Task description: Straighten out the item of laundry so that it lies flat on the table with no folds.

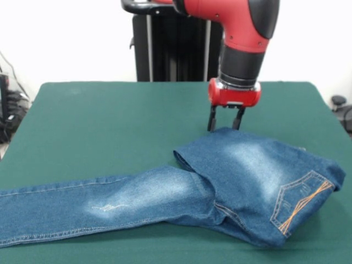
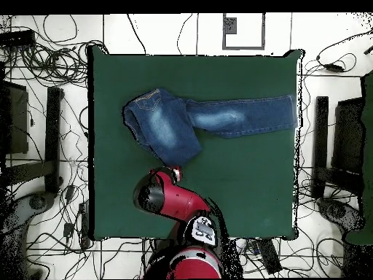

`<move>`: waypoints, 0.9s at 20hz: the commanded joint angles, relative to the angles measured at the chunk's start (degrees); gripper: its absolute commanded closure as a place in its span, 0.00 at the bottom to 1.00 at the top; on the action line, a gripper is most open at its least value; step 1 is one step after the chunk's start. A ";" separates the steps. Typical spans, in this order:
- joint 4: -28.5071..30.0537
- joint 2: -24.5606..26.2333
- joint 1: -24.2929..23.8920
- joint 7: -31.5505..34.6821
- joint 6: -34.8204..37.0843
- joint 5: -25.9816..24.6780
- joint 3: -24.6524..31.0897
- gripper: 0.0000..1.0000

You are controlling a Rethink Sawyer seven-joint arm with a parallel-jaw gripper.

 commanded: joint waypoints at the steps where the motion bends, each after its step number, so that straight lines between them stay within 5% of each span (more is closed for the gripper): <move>1: -1.49 2.00 -0.37 17.77 -3.41 3.46 4.62 0.00; 18: 0.58 3.10 -0.54 19.09 -9.86 2.88 4.67 0.00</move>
